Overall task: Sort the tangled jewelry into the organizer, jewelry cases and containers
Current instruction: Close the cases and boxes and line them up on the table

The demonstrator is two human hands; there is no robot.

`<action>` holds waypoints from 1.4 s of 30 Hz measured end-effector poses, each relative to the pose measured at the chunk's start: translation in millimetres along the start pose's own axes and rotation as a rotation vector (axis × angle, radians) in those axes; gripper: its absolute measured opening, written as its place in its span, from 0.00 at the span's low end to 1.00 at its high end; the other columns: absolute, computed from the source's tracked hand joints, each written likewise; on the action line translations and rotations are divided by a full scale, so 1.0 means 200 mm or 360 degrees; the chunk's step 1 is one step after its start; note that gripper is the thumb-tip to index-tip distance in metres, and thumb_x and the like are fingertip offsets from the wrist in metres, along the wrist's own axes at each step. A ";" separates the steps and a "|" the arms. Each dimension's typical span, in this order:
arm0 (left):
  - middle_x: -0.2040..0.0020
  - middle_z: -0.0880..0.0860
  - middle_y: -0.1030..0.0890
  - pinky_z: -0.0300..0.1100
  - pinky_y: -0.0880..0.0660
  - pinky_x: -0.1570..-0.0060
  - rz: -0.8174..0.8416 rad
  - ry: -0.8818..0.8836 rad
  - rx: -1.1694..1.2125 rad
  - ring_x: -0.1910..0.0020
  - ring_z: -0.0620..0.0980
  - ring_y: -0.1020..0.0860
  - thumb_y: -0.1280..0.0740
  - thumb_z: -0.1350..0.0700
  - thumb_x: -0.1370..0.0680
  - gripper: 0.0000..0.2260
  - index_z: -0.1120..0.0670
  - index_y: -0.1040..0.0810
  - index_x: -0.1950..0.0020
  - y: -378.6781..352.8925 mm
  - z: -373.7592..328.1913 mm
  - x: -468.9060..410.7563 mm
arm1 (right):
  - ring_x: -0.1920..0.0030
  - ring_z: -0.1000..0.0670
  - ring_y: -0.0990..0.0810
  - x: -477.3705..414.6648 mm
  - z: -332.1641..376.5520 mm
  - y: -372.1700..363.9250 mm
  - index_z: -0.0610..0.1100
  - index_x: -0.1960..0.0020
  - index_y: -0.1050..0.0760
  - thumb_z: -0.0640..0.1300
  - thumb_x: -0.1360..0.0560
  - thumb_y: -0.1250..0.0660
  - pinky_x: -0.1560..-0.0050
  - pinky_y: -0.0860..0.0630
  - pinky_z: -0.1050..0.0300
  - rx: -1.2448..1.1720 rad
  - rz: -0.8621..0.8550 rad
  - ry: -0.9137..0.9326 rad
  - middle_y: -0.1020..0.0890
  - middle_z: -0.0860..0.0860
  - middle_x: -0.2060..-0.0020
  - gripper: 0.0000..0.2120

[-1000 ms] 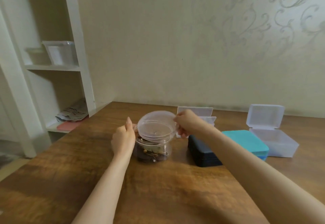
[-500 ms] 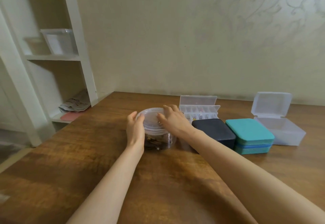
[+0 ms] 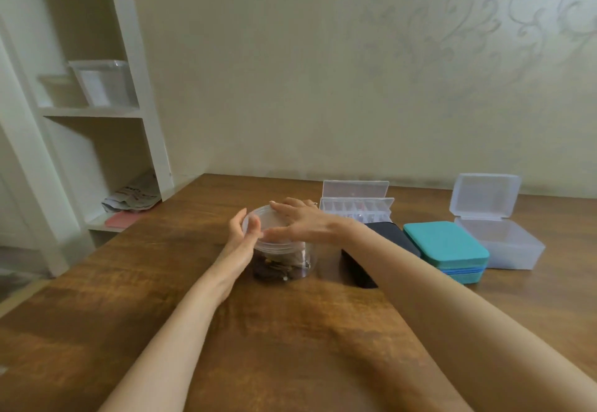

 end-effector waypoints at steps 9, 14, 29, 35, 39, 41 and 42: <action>0.28 0.51 0.38 0.43 0.35 0.36 -0.0033 -0.0235 -0.0317 0.33 0.49 0.35 0.19 0.52 0.40 0.59 0.51 0.60 0.24 -0.03 0.03 -0.01 | 0.28 0.39 0.47 0.02 0.02 0.01 0.51 0.24 0.47 0.68 0.32 0.35 0.32 0.40 0.40 0.0073 -0.0183 -0.0078 0.41 0.44 0.28 0.44; 0.41 0.41 0.27 0.27 0.29 0.47 -0.0034 -0.0387 -0.0451 0.44 0.35 0.27 0.20 0.54 0.39 0.43 0.51 0.38 0.28 -0.06 -0.02 -0.03 | 0.32 0.34 0.41 0.07 0.04 -0.03 0.47 0.28 0.39 0.76 0.35 0.44 0.40 0.36 0.38 0.0177 -0.0701 -0.0482 0.38 0.36 0.33 0.45; 0.43 0.52 0.25 0.40 0.29 0.41 -0.0406 -0.1794 -0.0588 0.42 0.45 0.27 0.39 0.58 0.24 0.14 0.59 0.28 0.39 -0.37 -0.53 0.48 | 0.27 0.47 0.45 0.44 -0.59 0.19 0.56 0.25 0.46 0.66 0.40 0.25 0.26 0.46 0.44 0.0347 -0.0053 -0.0071 0.39 0.52 0.27 0.50; 0.35 0.50 0.29 0.20 0.40 0.44 -0.0232 -0.1129 -0.0590 0.38 0.40 0.33 0.45 0.44 0.20 0.19 0.54 0.32 0.34 -0.70 -0.45 0.18 | 0.32 0.45 0.40 0.43 -0.60 0.15 0.54 0.25 0.48 0.66 0.40 0.26 0.26 0.46 0.47 0.0623 -0.0083 0.0056 0.35 0.49 0.34 0.52; 0.44 0.47 0.20 0.26 0.32 0.48 -0.0001 -0.0626 0.0086 0.44 0.42 0.24 0.49 0.38 0.22 0.24 0.52 0.22 0.42 -0.69 -0.35 0.08 | 0.35 0.51 0.38 0.55 -0.53 0.15 0.59 0.26 0.49 0.63 0.38 0.25 0.31 0.37 0.53 0.0434 -0.0127 0.0219 0.37 0.53 0.34 0.49; 0.49 0.49 0.17 0.34 0.29 0.46 0.0136 -0.0533 0.0319 0.47 0.43 0.21 0.48 0.41 0.20 0.23 0.53 0.19 0.47 -0.69 -0.34 0.08 | 0.35 0.54 0.37 0.63 -0.53 0.17 0.60 0.27 0.48 0.62 0.38 0.24 0.33 0.34 0.56 0.0245 -0.0143 0.0271 0.37 0.56 0.35 0.48; 0.50 0.49 0.17 0.35 0.28 0.48 0.0166 -0.0513 0.0309 0.47 0.43 0.21 0.47 0.45 0.19 0.21 0.53 0.18 0.49 -0.68 -0.35 0.09 | 0.37 0.56 0.36 0.67 -0.52 0.18 0.61 0.27 0.47 0.62 0.38 0.24 0.35 0.33 0.58 0.0168 -0.0171 0.0300 0.37 0.57 0.36 0.48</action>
Point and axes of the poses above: each hand's wrist, its own x-axis away from the middle knuckle, its own y-axis out of the back of the hand, z = x × y, the point moved 9 cm from there along -x, towards the middle knuckle
